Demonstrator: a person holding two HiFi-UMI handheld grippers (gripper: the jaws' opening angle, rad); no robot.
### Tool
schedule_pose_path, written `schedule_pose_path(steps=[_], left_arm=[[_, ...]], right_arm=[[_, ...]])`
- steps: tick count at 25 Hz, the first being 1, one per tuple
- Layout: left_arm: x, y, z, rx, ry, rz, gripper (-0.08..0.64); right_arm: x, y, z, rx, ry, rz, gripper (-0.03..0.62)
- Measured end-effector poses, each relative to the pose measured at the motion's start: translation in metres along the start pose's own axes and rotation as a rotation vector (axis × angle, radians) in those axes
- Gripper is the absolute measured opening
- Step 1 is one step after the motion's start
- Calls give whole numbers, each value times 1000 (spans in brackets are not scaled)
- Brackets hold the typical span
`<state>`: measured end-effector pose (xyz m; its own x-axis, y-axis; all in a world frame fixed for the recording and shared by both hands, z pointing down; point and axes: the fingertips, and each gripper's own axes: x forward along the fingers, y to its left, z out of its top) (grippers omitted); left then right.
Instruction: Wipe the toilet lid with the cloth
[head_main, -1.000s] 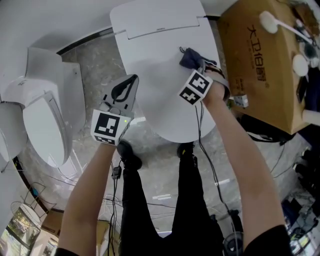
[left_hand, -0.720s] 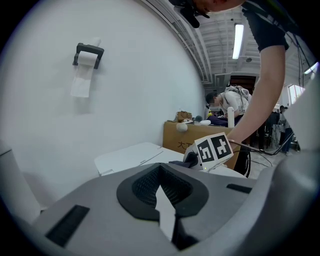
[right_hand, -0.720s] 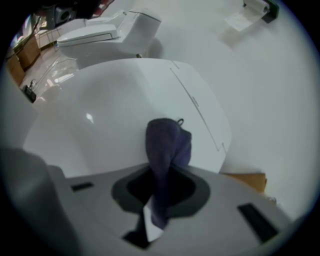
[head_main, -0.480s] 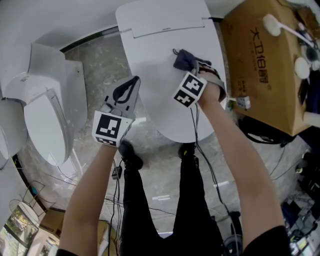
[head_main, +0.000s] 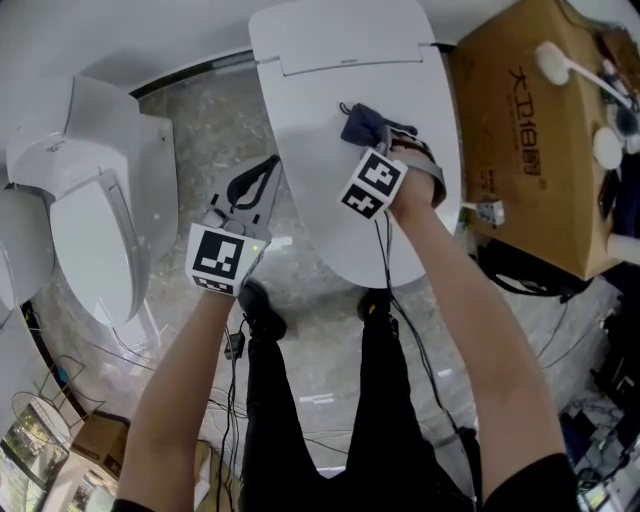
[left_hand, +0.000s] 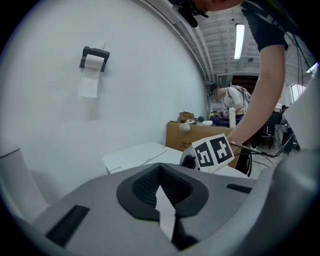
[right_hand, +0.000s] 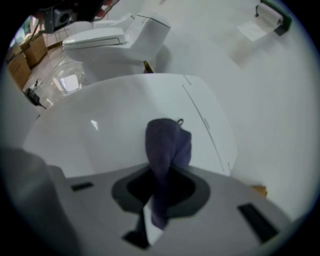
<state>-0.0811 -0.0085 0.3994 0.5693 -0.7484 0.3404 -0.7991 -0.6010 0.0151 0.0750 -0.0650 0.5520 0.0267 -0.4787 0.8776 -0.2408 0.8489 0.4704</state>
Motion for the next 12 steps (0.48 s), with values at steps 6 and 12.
schedule_pose_path(steps=[6, 12], left_arm=[[-4, 0, 1, 4, -9, -1, 17], [-8, -1, 1, -12, -4, 1, 17]], right_arm=[[-1, 5, 15, -11, -10, 2, 67], [-5, 14, 32, -27, -28, 10, 67]])
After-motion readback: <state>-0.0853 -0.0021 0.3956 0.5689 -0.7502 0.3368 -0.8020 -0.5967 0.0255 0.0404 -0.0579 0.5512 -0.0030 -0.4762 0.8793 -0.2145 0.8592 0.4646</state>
